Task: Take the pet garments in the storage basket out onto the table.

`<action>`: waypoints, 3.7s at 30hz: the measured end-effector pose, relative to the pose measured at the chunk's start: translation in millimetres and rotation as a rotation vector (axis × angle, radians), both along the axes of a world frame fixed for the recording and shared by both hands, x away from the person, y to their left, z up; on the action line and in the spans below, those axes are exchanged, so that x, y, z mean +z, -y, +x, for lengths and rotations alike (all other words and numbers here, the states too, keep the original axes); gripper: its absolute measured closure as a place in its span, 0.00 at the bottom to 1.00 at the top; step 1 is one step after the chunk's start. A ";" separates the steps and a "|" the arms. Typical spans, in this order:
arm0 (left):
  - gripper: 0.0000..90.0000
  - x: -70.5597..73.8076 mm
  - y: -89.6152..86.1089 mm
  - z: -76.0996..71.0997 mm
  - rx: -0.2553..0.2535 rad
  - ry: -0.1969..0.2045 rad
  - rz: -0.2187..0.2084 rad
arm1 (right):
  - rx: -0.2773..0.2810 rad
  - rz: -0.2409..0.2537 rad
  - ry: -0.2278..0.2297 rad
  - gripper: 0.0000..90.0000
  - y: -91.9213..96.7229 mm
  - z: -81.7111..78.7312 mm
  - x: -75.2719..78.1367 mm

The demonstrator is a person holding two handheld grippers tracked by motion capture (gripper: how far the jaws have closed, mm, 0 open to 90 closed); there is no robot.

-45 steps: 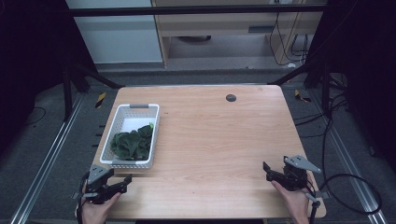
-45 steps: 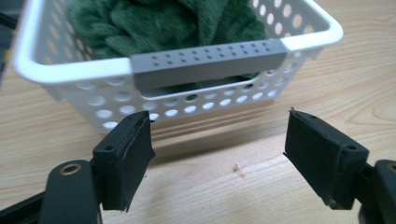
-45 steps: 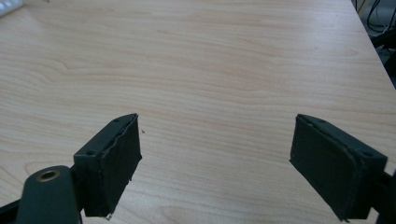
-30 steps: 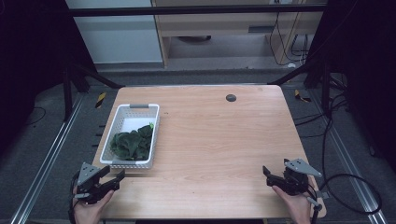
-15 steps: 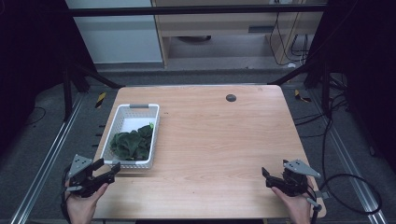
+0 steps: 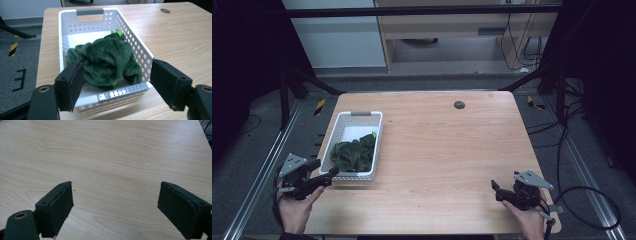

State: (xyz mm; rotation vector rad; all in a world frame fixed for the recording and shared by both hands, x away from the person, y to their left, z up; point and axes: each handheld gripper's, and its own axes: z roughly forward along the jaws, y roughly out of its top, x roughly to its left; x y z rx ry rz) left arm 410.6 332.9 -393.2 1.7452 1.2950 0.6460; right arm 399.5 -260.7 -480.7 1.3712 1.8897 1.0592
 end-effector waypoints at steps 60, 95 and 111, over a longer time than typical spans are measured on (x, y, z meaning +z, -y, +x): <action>0.13 11.2 50.9 100.7 -0.105 -0.202 0.191 | 0.002 0.004 -0.034 0.10 2.1 4.6 -0.8; 0.06 -14.2 53.9 128.0 -0.068 -0.350 0.243 | 0.029 -0.015 -0.067 0.07 -1.5 8.7 -5.0; 0.08 -29.9 52.9 136.1 -0.049 -0.415 0.247 | 0.040 -0.019 -0.081 0.06 -2.9 9.9 -5.9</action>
